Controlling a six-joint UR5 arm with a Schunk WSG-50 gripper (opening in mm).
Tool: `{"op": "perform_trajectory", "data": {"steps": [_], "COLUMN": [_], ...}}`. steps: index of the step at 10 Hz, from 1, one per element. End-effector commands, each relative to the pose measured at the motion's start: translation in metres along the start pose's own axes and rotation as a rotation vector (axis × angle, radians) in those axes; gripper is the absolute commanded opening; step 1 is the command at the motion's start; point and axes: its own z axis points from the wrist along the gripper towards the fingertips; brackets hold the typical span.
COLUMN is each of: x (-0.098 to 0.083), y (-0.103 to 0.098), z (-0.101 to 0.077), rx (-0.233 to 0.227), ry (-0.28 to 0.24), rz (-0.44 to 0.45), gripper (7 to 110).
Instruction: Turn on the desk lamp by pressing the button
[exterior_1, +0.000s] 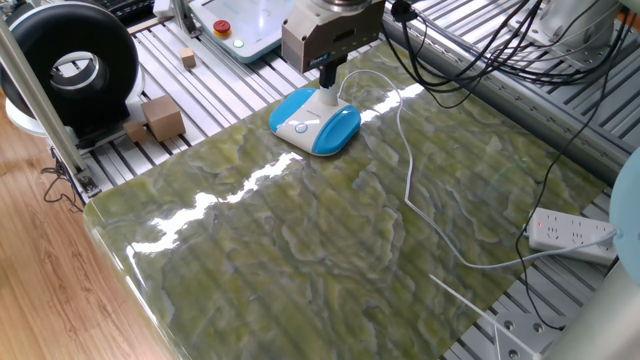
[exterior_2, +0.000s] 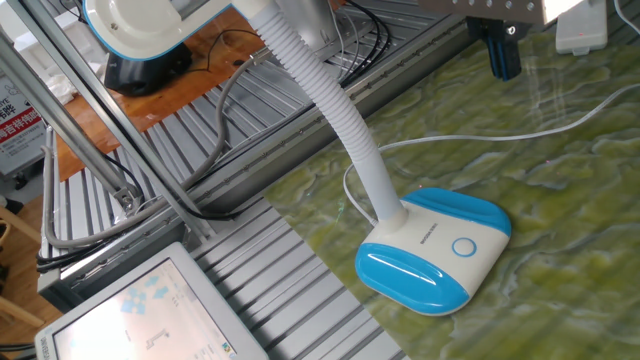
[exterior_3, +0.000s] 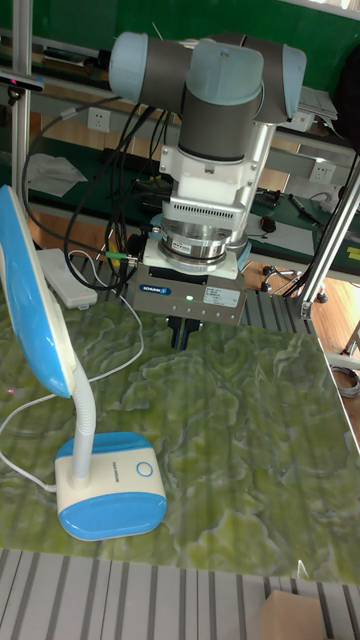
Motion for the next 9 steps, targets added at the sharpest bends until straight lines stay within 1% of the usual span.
{"op": "perform_trajectory", "data": {"steps": [1,4,6,9], "x": [0.0006,-0.0009,-0.001,-0.0024], "y": [-0.0003,-0.0011,-0.0032,-0.0035], "z": [-0.0008,-0.0022,-0.0021,-0.003], "rx": [-0.002,-0.006,0.001,-0.001], "ry": [0.003,0.0,-0.001,-0.005], "rz": [0.007,0.007,0.008,0.014], "gripper": [7,7,7,7]}}
